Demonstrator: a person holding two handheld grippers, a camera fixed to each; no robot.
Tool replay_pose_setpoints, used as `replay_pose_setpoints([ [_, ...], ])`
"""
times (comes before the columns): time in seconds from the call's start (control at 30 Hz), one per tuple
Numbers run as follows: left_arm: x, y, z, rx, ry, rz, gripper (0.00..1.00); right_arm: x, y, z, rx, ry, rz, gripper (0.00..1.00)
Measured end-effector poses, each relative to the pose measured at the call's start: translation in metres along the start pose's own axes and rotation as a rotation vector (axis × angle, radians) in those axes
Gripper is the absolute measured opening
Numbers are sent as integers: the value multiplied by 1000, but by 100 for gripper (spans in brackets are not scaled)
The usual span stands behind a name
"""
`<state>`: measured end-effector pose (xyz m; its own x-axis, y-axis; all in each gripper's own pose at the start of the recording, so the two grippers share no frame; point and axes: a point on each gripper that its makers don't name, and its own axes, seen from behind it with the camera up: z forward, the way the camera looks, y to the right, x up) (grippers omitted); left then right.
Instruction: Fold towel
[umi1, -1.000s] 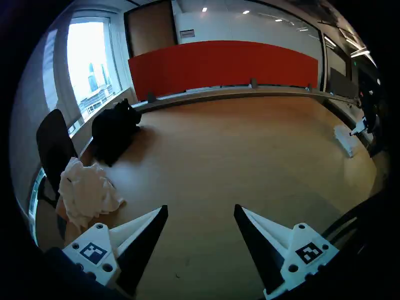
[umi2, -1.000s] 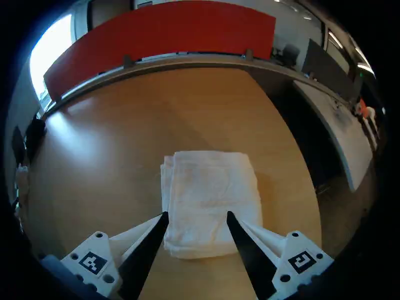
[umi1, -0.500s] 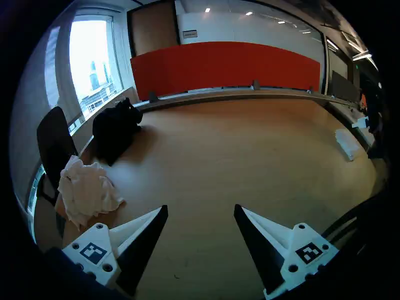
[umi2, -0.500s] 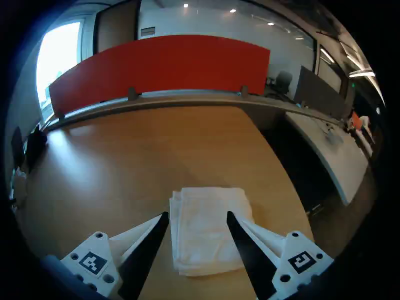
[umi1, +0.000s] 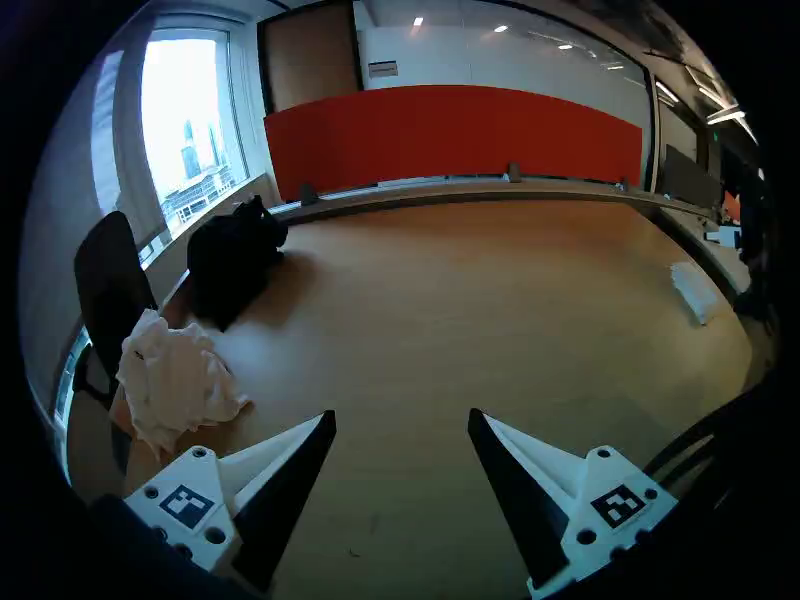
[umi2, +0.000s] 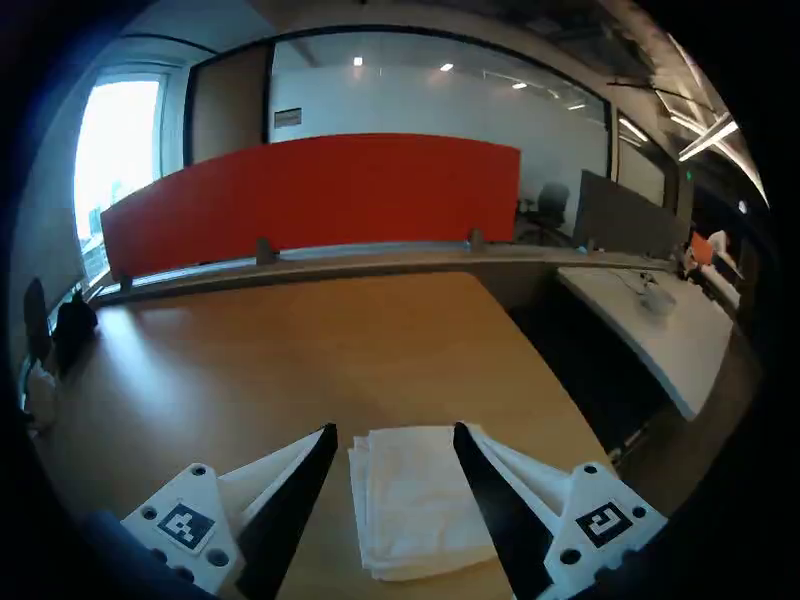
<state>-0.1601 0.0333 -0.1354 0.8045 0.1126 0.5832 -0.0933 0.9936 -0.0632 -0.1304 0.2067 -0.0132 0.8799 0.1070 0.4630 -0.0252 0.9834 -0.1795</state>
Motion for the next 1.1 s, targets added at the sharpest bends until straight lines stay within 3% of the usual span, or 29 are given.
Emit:
replay_pose_setpoints([
  [0.3,1,0,1,0,1,-3,99,54,-9,-11,8,209,27,90],
  [0.5,1,1,2,-2,2,-7,99,78,-18,-17,17,300,14,94],
  [0.8,3,1,5,-5,6,-8,99,110,-47,-23,56,364,-38,98],
  [1.1,5,-1,6,-6,13,-15,99,125,-88,-27,100,392,-50,98],
])
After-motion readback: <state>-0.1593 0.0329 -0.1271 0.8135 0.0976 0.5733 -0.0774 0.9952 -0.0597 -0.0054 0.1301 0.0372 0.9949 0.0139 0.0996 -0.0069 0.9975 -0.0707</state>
